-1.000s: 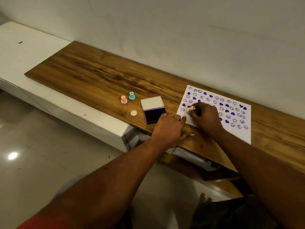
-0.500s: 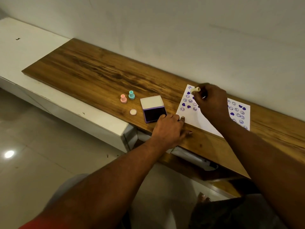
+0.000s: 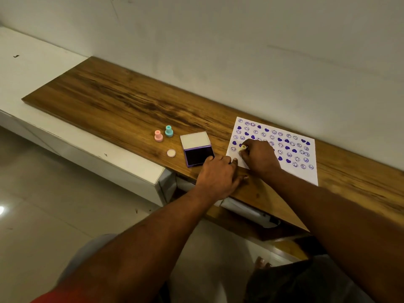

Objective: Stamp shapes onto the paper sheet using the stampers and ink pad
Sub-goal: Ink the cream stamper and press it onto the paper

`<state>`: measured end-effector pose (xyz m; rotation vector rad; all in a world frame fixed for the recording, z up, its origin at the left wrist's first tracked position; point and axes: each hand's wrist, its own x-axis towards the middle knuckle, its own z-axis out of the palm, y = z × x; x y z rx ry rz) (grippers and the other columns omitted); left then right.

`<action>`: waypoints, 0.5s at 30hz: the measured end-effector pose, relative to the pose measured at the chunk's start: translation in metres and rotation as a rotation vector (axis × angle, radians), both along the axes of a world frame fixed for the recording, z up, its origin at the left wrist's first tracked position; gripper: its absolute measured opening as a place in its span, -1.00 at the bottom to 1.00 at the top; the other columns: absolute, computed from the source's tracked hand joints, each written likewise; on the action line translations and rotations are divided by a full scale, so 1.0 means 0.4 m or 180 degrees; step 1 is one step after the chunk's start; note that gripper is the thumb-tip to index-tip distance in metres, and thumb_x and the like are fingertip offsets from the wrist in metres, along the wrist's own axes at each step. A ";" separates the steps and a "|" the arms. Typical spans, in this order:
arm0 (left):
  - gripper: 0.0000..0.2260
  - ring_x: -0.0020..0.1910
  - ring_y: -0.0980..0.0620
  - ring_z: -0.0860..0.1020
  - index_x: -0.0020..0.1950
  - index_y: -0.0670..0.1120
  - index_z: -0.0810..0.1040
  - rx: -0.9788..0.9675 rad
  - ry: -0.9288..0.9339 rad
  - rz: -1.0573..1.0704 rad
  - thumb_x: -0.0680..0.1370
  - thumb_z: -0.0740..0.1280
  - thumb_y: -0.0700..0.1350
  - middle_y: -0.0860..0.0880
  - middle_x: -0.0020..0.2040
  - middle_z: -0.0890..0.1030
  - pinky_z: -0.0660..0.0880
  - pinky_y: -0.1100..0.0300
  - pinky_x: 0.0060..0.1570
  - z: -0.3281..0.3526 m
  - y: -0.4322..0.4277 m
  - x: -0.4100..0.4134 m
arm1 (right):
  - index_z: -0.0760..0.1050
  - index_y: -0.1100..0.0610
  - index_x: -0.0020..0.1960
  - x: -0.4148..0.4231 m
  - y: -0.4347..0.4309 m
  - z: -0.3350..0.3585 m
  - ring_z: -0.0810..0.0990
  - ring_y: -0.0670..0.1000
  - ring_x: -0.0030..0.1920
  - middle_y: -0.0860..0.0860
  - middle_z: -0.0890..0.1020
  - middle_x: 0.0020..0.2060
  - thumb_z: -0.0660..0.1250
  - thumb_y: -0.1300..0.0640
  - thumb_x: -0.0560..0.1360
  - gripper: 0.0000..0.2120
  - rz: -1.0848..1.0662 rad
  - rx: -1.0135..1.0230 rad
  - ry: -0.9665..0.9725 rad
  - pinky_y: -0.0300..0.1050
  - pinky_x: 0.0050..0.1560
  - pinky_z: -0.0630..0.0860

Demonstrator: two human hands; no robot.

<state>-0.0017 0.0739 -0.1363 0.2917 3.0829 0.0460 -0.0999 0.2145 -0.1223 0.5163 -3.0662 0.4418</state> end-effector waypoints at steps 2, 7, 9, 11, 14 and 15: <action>-0.36 0.29 -0.11 0.52 0.51 -0.06 0.46 -0.0008 -0.0008 0.0004 0.67 0.03 0.36 -0.09 0.29 0.60 0.44 -0.08 0.25 -0.003 0.001 0.000 | 0.59 0.15 0.32 0.000 -0.001 -0.003 0.63 0.19 0.14 0.17 0.70 0.13 0.36 0.02 0.61 -0.66 -0.0044 -0.0052 0.0010 -0.05 0.11 0.51; -0.35 0.31 -0.11 0.51 0.54 -0.07 0.43 0.0030 0.0026 -0.0028 0.67 0.04 0.36 -0.09 0.32 0.59 0.44 -0.06 0.26 -0.002 -0.002 0.005 | 0.60 0.12 0.31 -0.001 0.006 -0.006 0.63 0.19 0.14 0.14 0.71 0.11 0.38 -0.01 0.59 -0.65 -0.0078 -0.0040 -0.0015 -0.02 0.14 0.50; -0.34 0.32 -0.11 0.51 0.55 -0.07 0.42 0.0035 0.0035 -0.0032 0.67 0.03 0.36 -0.09 0.33 0.58 0.44 -0.06 0.26 -0.003 -0.003 0.009 | 0.60 0.11 0.30 -0.004 0.014 -0.004 0.64 0.18 0.12 0.13 0.72 0.08 0.38 -0.04 0.59 -0.65 -0.0034 -0.0040 -0.0048 -0.02 0.14 0.50; -0.34 0.34 -0.11 0.49 0.57 -0.07 0.40 0.0051 0.0034 -0.0042 0.67 0.03 0.36 -0.10 0.35 0.56 0.43 -0.06 0.27 -0.007 -0.006 0.008 | 0.60 0.10 0.31 -0.009 0.018 -0.011 0.65 0.16 0.09 0.12 0.72 0.07 0.38 -0.06 0.59 -0.64 -0.0020 -0.0123 -0.0071 -0.03 0.14 0.51; -0.34 0.35 -0.12 0.49 0.57 -0.07 0.39 0.0081 0.0068 -0.0048 0.67 0.03 0.36 -0.10 0.37 0.56 0.43 -0.07 0.29 -0.010 -0.007 0.008 | 0.62 0.13 0.29 -0.012 0.016 -0.003 0.66 0.12 0.06 0.11 0.72 0.08 0.44 -0.03 0.56 -0.63 -0.0272 -0.0646 -0.0461 -0.12 0.08 0.46; -0.34 0.35 -0.12 0.49 0.57 -0.07 0.39 0.0108 0.0064 -0.0052 0.67 0.02 0.36 -0.10 0.37 0.56 0.43 -0.07 0.30 -0.010 -0.006 0.008 | 0.64 0.14 0.26 -0.018 0.019 0.010 0.65 0.07 0.02 0.09 0.72 0.05 0.48 -0.02 0.54 -0.64 -0.0538 -0.1209 -0.0693 -0.13 0.05 0.47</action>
